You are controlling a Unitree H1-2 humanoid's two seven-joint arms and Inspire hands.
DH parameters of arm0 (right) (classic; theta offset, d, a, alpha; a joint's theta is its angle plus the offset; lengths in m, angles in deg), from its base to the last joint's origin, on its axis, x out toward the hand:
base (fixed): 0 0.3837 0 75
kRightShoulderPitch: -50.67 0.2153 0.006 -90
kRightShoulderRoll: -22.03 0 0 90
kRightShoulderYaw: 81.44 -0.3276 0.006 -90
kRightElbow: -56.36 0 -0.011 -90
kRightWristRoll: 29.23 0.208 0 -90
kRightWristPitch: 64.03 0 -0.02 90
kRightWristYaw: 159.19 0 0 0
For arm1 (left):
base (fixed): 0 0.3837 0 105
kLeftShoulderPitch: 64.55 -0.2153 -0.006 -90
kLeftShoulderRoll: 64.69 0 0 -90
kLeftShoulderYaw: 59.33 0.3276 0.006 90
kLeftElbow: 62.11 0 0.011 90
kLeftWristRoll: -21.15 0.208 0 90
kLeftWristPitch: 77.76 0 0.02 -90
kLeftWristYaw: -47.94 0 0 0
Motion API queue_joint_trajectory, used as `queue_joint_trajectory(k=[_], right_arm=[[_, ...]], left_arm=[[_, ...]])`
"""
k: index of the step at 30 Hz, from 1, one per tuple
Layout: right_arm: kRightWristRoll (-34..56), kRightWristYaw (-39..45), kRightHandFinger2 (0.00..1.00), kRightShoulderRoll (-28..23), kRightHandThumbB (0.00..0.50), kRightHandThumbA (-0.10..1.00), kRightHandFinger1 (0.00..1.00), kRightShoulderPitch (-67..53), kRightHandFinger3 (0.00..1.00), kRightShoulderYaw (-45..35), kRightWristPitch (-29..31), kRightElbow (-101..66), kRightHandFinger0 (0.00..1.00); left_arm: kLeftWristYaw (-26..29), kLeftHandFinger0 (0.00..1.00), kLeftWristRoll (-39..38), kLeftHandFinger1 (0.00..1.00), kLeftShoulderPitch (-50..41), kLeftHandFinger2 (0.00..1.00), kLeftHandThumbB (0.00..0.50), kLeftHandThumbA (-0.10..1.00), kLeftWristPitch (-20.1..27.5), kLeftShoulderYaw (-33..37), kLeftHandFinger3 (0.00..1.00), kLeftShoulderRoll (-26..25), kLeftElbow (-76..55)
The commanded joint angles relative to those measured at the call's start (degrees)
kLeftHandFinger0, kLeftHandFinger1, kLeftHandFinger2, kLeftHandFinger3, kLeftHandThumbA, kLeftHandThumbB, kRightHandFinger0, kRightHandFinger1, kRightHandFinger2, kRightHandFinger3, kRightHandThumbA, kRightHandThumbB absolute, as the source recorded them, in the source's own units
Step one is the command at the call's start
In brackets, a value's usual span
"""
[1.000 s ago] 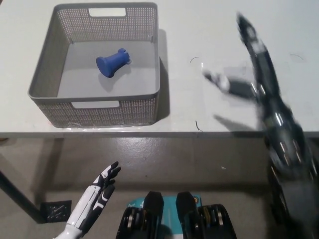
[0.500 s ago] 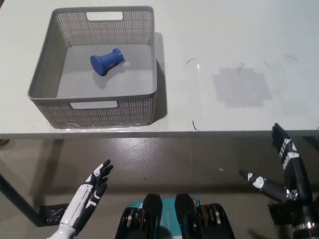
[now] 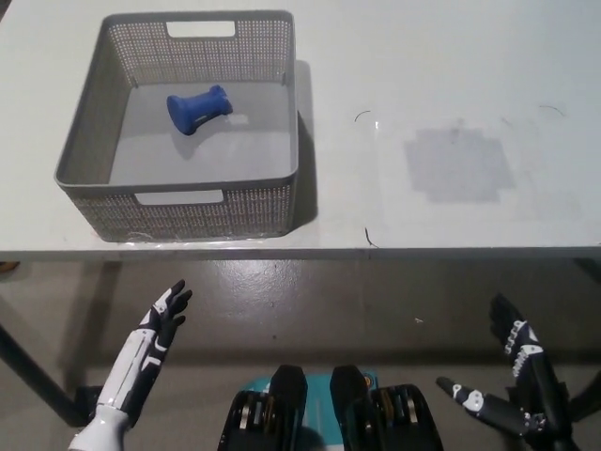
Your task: Use the right hand to pick up a chess pieces and put it into a container on the left hand side
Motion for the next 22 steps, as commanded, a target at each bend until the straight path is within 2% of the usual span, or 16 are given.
queue_joint_trajectory(k=[1, 7, 13, 16, 19, 22], right_arm=[[3.49, 3.86, 1.0, -0.76, 0.279, 0.99, 1.0, 1.21, 1.0, 1.08, -0.33, -0.24, 1.0], [4.1, 5.01, 1.0, -0.97, 0.29, 0.98, 1.0, 1.92, 1.0, 1.31, -0.88, 1.49, 1.0], [3.78, 5.37, 1.0, -1.37, 0.265, 0.97, 1.0, 2.43, 1.0, 1.28, -0.85, 1.83, 1.0], [4.34, 5.81, 1.0, -1.15, 0.263, 0.95, 1.0, 2.8, 1.0, 1.28, -1.44, 2.07, 1.0], [3.92, 5.8, 1.0, -1.11, 0.26, 0.95, 1.0, 3.13, 1.0, 1.19, -2.07, 2.07, 1.0], [2.75, 5.17, 1.0, -1.1, 0.264, 0.96, 1.0, 3.53, 1.0, 1.04, -2.02, 2.09, 1.0]], left_arm=[[1.79, 1.0, -1.05, 1.0, 0.65, 1.0, 0.146, 1.0, -1.62, -1.04, 1.0, 1.01, -2.06], [2.1, 1.0, -0.62, 1.0, -0.03, 1.0, 0.134, 1.0, -2.88, -1.72, 1.0, 1.37, -3.26], [1.69, 1.0, -1.33, 1.0, -0.66, 1.0, 0.126, 1.0, -4.93, -2.02, 1.0, 1.56, -4.36], [2.15, 1.0, -0.02, 1.0, -0.89, 1.0, 0.089, 1.0, -7.15, -1.91, 1.0, 1.9, -5.17], [0.87, 1.0, -0.24, 1.0, -0.56, 1.0, 0.067, 1.0, -14.07, -1.41, 1.0, 1.79, -6.65], [0.02, 1.0, -1.5, 1.0, 0.01, 1.0, 0.041, 1.0, -16.22, -1.26, 1.0, 1.56, -6.65]])
